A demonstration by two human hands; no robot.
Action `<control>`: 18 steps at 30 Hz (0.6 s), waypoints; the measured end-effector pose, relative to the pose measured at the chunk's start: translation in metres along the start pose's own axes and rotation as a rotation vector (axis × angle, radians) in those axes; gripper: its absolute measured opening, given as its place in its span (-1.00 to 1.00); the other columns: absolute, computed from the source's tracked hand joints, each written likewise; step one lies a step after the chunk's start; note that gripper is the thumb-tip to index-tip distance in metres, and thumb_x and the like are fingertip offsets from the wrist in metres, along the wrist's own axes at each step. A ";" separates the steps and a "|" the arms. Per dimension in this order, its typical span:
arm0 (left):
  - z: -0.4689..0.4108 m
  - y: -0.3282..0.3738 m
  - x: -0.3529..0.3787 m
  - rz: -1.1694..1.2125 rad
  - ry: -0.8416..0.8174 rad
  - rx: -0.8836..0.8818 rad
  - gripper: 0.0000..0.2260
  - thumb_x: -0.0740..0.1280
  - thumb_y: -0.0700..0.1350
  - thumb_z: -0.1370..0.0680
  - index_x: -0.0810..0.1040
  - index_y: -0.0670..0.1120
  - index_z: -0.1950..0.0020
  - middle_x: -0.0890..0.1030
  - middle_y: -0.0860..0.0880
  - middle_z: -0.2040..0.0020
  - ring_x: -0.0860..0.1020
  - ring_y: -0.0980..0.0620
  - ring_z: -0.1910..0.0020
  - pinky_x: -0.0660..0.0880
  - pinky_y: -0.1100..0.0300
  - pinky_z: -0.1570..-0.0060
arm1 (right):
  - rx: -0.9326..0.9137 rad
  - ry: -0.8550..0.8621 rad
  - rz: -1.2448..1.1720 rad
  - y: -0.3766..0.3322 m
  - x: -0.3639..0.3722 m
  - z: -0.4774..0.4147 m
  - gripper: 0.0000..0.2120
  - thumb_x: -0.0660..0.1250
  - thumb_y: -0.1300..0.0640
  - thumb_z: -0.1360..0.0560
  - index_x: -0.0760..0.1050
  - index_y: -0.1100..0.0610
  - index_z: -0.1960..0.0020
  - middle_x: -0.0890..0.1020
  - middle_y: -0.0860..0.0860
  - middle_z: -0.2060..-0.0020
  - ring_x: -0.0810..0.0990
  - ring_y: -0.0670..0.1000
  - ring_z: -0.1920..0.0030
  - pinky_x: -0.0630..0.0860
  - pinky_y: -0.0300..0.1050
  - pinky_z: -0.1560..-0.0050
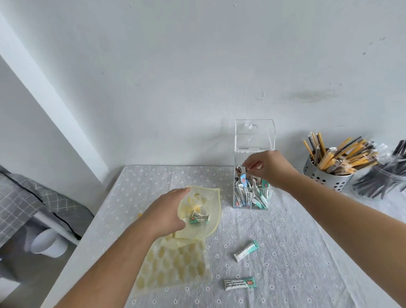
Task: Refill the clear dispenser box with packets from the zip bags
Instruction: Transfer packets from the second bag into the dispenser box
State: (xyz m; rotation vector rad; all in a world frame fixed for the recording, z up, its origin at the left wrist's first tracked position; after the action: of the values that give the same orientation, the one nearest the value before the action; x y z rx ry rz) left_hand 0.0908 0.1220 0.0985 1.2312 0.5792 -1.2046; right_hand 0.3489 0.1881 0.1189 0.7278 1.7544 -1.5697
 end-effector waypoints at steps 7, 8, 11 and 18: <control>0.015 0.006 -0.002 0.066 -0.014 0.013 -0.22 0.36 -0.26 -0.39 0.11 0.06 -0.52 0.16 0.12 -0.51 0.41 0.00 -0.30 0.37 0.33 -0.01 | -0.176 -0.148 -0.117 -0.075 0.048 0.036 -0.83 0.47 0.26 -0.39 0.66 0.11 0.03 0.68 0.00 0.19 0.55 -0.24 0.30 0.41 -0.53 0.22; 0.016 0.008 -0.001 0.076 -0.022 0.012 -0.21 0.37 -0.27 -0.39 0.10 0.06 -0.53 0.16 0.12 -0.51 0.43 -0.01 -0.28 0.38 0.33 0.03 | -0.206 -0.195 -0.076 -0.081 0.061 0.041 -0.83 0.46 0.25 -0.40 0.65 0.11 0.02 0.69 0.02 0.16 0.57 -0.18 0.27 0.41 -0.51 0.20; 0.021 0.012 0.005 0.087 -0.040 0.024 -0.19 0.38 -0.28 -0.38 0.09 0.05 -0.53 0.18 0.09 -0.51 0.45 -0.04 -0.26 0.37 0.34 0.07 | -0.268 -0.314 0.099 -0.089 0.102 0.047 -0.79 0.39 0.25 -0.45 0.63 0.12 -0.06 0.69 0.04 0.08 0.63 -0.02 0.12 0.46 -0.31 0.09; 0.026 0.018 0.010 0.087 -0.049 0.041 -0.18 0.38 -0.31 -0.37 0.09 0.02 -0.53 0.18 0.08 -0.52 0.45 -0.06 -0.26 0.31 0.34 0.05 | -0.128 -0.538 0.471 -0.066 0.173 0.029 -0.59 0.40 0.14 -0.46 0.46 0.21 -0.27 0.57 0.16 -0.18 0.49 0.13 -0.23 0.43 -0.07 -0.17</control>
State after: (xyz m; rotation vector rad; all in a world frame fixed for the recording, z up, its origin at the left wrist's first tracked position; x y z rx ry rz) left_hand 0.1037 0.0920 0.1046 1.2454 0.4620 -1.1747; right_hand 0.1935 0.1468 0.0230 0.5385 1.1704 -1.1761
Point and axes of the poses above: each hand's wrist, its own z-axis away from the middle knuckle, its own x-axis out of the palm, y = z × x, the point moved 6 cm from there along -z, towards the middle knuckle
